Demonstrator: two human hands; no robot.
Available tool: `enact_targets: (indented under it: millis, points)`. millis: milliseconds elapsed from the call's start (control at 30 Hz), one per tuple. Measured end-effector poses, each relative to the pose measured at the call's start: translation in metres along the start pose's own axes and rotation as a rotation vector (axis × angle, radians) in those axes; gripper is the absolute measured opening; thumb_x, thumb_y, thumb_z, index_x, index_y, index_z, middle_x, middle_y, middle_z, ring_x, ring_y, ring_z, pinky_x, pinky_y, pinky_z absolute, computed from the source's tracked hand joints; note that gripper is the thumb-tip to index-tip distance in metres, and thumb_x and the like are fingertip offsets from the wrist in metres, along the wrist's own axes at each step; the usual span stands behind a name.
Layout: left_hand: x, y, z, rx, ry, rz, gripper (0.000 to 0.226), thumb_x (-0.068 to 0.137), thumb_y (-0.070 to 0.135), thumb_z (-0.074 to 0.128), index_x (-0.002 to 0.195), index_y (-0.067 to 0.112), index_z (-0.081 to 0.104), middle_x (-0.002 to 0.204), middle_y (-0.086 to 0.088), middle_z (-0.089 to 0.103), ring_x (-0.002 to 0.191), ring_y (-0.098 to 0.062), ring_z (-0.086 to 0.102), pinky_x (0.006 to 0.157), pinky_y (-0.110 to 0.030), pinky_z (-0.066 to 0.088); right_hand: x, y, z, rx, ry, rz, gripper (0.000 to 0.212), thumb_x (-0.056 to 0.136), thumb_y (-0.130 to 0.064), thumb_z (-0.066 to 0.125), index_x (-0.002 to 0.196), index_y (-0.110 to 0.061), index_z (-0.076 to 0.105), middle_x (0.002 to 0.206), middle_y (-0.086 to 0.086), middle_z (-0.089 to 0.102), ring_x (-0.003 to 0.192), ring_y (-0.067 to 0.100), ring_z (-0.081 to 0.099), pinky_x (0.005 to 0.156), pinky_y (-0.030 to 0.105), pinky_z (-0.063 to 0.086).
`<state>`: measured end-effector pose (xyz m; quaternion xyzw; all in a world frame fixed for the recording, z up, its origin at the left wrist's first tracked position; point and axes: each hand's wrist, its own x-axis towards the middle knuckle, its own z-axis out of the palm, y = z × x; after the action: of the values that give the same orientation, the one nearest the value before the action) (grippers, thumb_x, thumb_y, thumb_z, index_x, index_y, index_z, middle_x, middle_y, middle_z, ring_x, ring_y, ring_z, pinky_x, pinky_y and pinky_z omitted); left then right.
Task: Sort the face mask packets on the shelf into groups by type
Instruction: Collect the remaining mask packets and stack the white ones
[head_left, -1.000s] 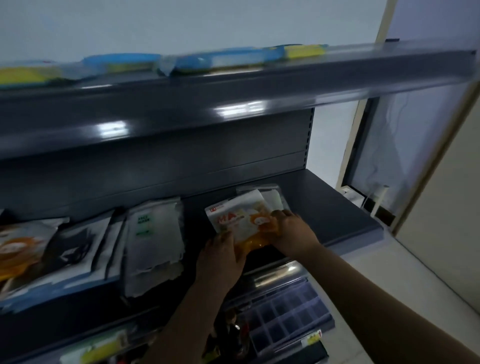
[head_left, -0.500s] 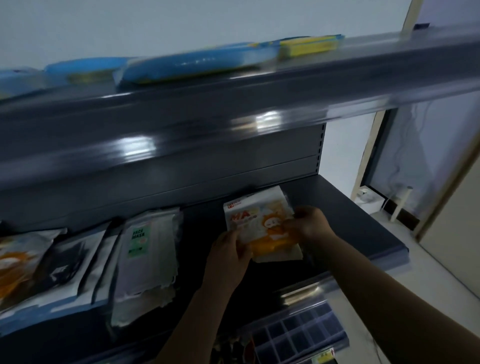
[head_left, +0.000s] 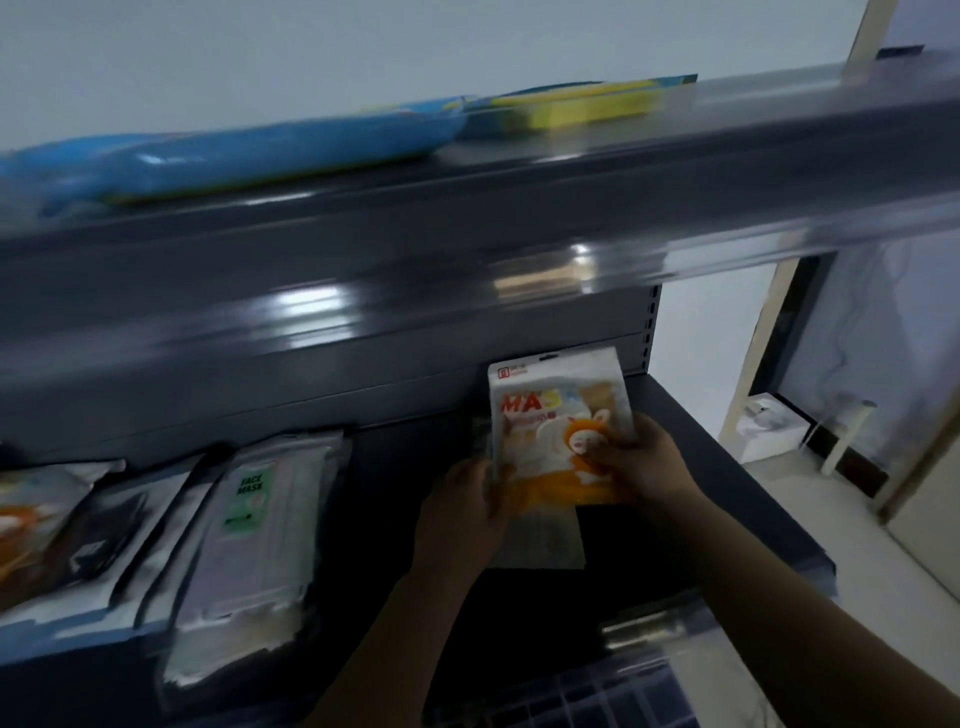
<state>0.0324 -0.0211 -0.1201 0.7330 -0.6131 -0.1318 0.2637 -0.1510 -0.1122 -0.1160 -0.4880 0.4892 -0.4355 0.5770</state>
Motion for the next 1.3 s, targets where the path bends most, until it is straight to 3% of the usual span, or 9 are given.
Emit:
enact_targets:
  millis: [167, 367, 533, 633, 833, 900, 1000, 1167, 1300]
  points:
    - [-0.006, 0.013, 0.012, 0.210, -0.111, -0.241, 0.056, 0.090, 0.046, 0.051, 0.138, 0.020, 0.038, 0.139, -0.005, 0.046, 0.128, -0.028, 0.040, 0.103, -0.040, 0.038, 0.011, -0.004, -0.031, 0.054, -0.014, 0.031, 0.049, 0.078, -0.010, 0.073, 0.122, -0.010, 0.053, 0.113, 0.011, 0.066, 0.101, 0.030, 0.066, 0.090, 0.053, 0.053]
    - [-0.017, 0.031, 0.020, 0.213, -0.036, -0.446, 0.077, 0.084, 0.053, 0.057, 0.144, 0.017, 0.026, 0.146, -0.008, 0.036, 0.135, -0.031, 0.029, 0.107, -0.040, 0.029, 0.017, -0.004, -0.061, 0.048, -0.097, 0.005, 0.047, 0.076, -0.011, 0.074, 0.119, -0.013, 0.056, 0.111, 0.010, 0.068, 0.101, 0.031, 0.066, 0.088, 0.054, 0.053]
    - [-0.020, 0.032, 0.020, 0.126, 0.043, -0.487, 0.069, 0.082, 0.039, 0.066, 0.140, 0.017, 0.036, 0.137, -0.009, 0.048, 0.128, -0.030, 0.040, 0.103, -0.040, 0.036, 0.015, -0.003, -0.077, 0.065, -0.155, 0.010, 0.046, 0.075, -0.009, 0.074, 0.118, -0.009, 0.057, 0.110, 0.013, 0.068, 0.100, 0.033, 0.066, 0.088, 0.055, 0.052]
    - [-0.023, 0.031, 0.022, -0.065, 0.164, -0.527, 0.067, 0.078, 0.019, 0.070, 0.137, 0.012, 0.039, 0.125, -0.013, 0.056, 0.116, -0.031, 0.052, 0.088, -0.035, 0.047, 0.012, -0.003, -0.080, 0.095, -0.200, 0.002, 0.043, 0.078, -0.004, 0.071, 0.118, -0.006, 0.058, 0.109, 0.015, 0.068, 0.098, 0.033, 0.066, 0.087, 0.053, 0.053]
    - [-0.041, 0.035, 0.020, -0.235, 0.395, -0.521, 0.030, 0.077, 0.007, 0.069, 0.105, 0.000, 0.063, 0.086, -0.004, 0.057, 0.087, -0.026, 0.060, 0.058, -0.017, 0.032, 0.004, 0.000, -0.075, 0.135, -0.293, 0.006, 0.044, 0.079, -0.007, 0.070, 0.121, -0.009, 0.055, 0.112, 0.012, 0.067, 0.099, 0.031, 0.066, 0.086, 0.050, 0.054]
    - [-0.050, 0.033, 0.017, -0.283, 0.487, -0.482, 0.028, 0.077, 0.005, 0.071, 0.104, 0.001, 0.065, 0.088, -0.001, 0.058, 0.087, -0.021, 0.060, 0.054, -0.012, 0.033, -0.001, 0.001, -0.070, 0.162, -0.325, 0.006, 0.045, 0.079, -0.006, 0.069, 0.122, -0.009, 0.054, 0.113, 0.012, 0.066, 0.100, 0.031, 0.065, 0.085, 0.048, 0.054]
    - [-0.065, 0.030, 0.004, -0.375, 0.612, -0.460, 0.035, 0.078, 0.008, 0.073, 0.111, 0.002, 0.061, 0.094, -0.001, 0.060, 0.088, -0.015, 0.058, 0.059, -0.008, 0.039, -0.007, 0.000, -0.056, 0.181, -0.370, -0.004, 0.044, 0.081, -0.007, 0.067, 0.123, -0.009, 0.053, 0.113, 0.012, 0.066, 0.100, 0.030, 0.066, 0.082, 0.046, 0.055]
    - [-0.088, 0.010, -0.032, -0.564, 0.754, -0.457, 0.038, 0.081, 0.010, 0.071, 0.116, 0.007, 0.057, 0.102, -0.005, 0.063, 0.100, -0.025, 0.062, 0.075, -0.029, 0.053, -0.018, -0.002, -0.020, 0.235, -0.432, 0.016, 0.045, 0.082, -0.006, 0.066, 0.126, -0.010, 0.054, 0.115, 0.012, 0.067, 0.100, 0.030, 0.067, 0.079, 0.043, 0.056]
    - [-0.099, -0.010, -0.068, -0.597, 0.777, -0.480, 0.045, 0.084, 0.018, 0.068, 0.125, 0.015, 0.050, 0.098, 0.001, 0.054, 0.087, -0.020, 0.062, 0.056, -0.025, 0.052, -0.031, -0.006, 0.018, 0.256, -0.450, 0.026, 0.042, 0.082, -0.003, 0.065, 0.123, -0.008, 0.055, 0.112, 0.013, 0.068, 0.094, 0.027, 0.068, 0.070, 0.036, 0.056]
